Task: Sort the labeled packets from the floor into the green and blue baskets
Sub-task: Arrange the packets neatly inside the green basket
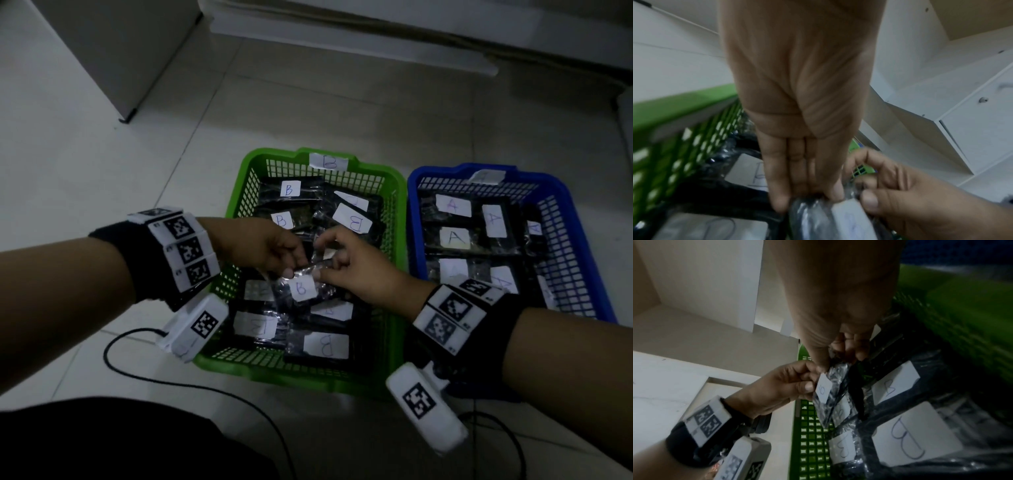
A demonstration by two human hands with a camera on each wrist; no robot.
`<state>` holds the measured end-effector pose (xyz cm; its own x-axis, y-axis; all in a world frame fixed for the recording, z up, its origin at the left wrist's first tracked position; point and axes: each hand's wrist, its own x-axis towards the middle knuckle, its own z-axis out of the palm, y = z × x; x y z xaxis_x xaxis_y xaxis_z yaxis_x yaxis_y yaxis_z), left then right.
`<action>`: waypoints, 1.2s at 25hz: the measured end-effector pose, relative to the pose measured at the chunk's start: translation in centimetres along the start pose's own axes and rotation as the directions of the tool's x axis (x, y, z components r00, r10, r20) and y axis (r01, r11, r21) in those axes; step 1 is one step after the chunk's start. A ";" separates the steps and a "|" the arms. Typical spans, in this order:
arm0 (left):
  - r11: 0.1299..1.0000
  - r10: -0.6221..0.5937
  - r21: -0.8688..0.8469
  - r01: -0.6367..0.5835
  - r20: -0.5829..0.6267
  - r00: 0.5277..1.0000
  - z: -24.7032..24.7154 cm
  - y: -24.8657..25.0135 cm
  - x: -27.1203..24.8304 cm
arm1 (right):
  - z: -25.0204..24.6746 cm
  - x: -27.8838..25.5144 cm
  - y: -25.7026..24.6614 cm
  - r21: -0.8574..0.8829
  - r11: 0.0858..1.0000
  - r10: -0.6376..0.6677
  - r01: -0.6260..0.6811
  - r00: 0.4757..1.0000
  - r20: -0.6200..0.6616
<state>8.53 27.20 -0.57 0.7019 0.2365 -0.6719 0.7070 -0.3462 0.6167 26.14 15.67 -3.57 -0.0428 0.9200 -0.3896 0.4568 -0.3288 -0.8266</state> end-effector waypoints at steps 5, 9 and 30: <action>0.909 0.121 0.403 0.106 -0.501 0.857 -1.1 -0.6 1.5 | -0.9 -0.8 0.9 -0.495 0.867 0.011 0.051 0.993 0.121; 0.782 -0.010 0.522 0.341 -0.537 0.843 -1.8 -1.5 2.1 | -1.6 0.7 -0.1 -0.647 0.758 -0.166 0.082 0.984 -0.070; 0.634 -0.160 0.762 0.133 -0.039 0.986 0.2 0.0 -0.4 | -4.5 4.2 -1.8 -0.507 0.861 -0.146 0.033 0.972 -0.185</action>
<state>8.23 26.95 -0.43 0.5825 0.3241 -0.7454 0.4757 -0.8795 -0.0106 29.17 21.09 -1.87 0.0557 0.9816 -0.1825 0.8425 -0.1443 -0.5190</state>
